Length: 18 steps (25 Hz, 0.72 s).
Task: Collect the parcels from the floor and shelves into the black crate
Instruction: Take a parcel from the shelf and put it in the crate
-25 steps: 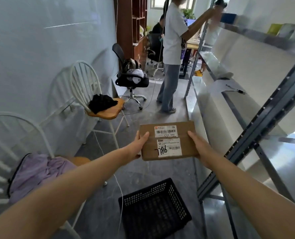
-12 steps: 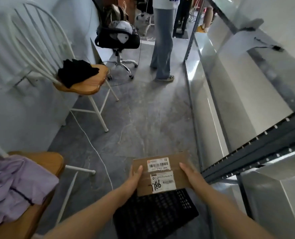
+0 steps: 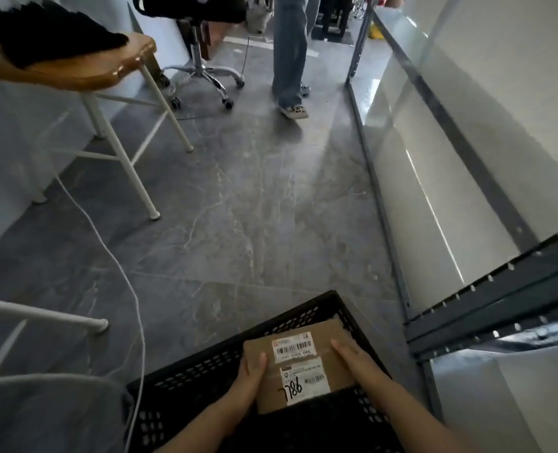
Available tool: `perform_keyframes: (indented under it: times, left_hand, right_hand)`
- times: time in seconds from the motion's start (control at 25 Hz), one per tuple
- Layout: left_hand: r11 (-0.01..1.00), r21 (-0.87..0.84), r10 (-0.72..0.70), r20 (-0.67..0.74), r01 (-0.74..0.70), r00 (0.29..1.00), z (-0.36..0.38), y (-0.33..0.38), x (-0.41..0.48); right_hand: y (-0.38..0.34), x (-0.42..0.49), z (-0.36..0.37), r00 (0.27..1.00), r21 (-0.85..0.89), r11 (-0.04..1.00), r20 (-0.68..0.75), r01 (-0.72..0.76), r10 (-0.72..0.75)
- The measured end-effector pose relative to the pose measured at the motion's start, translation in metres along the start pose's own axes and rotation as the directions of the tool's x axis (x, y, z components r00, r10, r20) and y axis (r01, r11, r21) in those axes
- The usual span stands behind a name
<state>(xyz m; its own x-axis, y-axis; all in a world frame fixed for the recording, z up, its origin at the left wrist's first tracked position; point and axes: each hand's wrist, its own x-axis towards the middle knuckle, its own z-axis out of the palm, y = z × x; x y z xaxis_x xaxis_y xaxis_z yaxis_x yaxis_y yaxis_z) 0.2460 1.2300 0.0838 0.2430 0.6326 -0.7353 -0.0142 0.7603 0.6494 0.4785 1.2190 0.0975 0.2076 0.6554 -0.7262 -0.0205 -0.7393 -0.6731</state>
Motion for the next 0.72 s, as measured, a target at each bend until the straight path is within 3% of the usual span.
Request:
perform_keyframes:
  times: [0.32, 0.48, 0.72]
  left_hand:
    - [0.993, -0.115, -0.044, -0.059, 0.037, 0.997, -0.005, -0.075, 0.099]
    - [0.995, -0.096, -0.023, -0.094, 0.014, 0.995, 0.004, -0.080, 0.112]
    - [1.000, -0.006, -0.026, 0.052, 0.026, 0.998, 0.055, -0.064, 0.133]
  right_hand:
    - [0.066, 0.109, 0.007, 1.000, -0.093, 0.995, 0.005, -0.025, 0.026]
    - [0.083, 0.122, 0.003, 0.998, -0.323, 0.946, -0.067, -0.038, 0.018]
    - [0.090, 0.115, -0.052, 0.987, -0.096, 0.995, -0.155, 0.026, -0.041]
